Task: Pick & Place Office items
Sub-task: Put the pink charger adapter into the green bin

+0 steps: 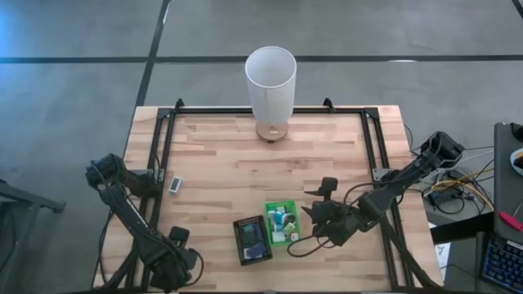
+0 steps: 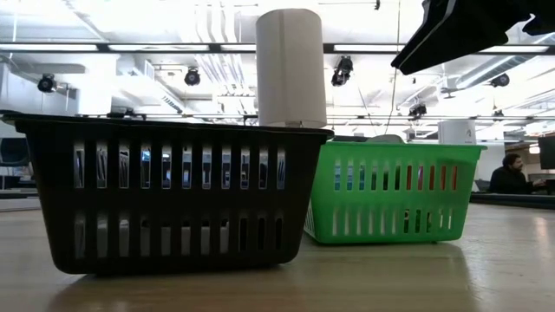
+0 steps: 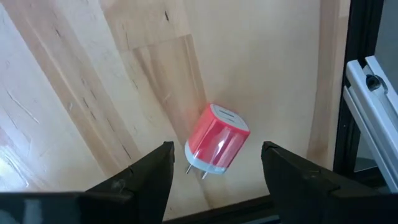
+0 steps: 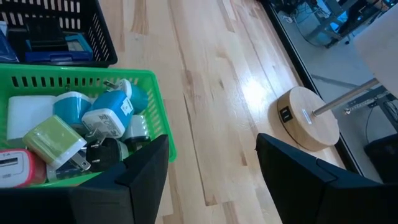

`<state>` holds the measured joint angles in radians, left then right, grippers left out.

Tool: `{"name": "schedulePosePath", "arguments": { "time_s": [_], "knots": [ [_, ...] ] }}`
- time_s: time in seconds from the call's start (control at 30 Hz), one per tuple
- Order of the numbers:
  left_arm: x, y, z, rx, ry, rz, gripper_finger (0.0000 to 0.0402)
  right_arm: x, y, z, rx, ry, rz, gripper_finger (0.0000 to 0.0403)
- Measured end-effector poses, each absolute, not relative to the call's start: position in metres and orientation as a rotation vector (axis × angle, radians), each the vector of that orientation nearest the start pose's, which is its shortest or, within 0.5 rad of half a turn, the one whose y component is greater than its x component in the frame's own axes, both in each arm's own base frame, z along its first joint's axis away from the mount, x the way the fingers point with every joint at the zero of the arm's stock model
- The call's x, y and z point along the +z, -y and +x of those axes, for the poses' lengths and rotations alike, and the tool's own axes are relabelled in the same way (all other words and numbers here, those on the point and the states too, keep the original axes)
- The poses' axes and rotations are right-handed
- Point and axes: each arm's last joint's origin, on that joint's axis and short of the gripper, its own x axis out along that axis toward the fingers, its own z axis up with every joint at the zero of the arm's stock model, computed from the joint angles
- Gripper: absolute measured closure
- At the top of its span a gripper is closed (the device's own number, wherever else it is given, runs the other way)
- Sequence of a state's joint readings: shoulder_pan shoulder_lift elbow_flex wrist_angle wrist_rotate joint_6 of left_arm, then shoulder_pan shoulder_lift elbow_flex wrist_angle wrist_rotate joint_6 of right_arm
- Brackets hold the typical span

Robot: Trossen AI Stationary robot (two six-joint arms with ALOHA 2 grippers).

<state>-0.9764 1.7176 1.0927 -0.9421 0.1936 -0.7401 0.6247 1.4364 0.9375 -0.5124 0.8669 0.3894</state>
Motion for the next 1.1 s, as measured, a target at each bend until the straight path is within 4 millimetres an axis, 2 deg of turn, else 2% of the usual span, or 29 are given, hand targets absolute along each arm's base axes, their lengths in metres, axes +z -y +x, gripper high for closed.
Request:
{"name": "schedulePosePath", "arguments": {
  "time_s": [0.73,1.1],
  "knots": [
    [0.1730,0.2458,0.1581,-0.248,-1.713,0.052,0.0161,0.2286,-0.1439,0.2371,-0.350,-0.657,-0.301,0.0161],
    [0.1645,0.2420,0.1527,-0.227,-1.743,0.053,0.0161,0.2285,-0.1439,0.2371,-0.347,-0.660,-0.305,0.0166]
  ]
}}
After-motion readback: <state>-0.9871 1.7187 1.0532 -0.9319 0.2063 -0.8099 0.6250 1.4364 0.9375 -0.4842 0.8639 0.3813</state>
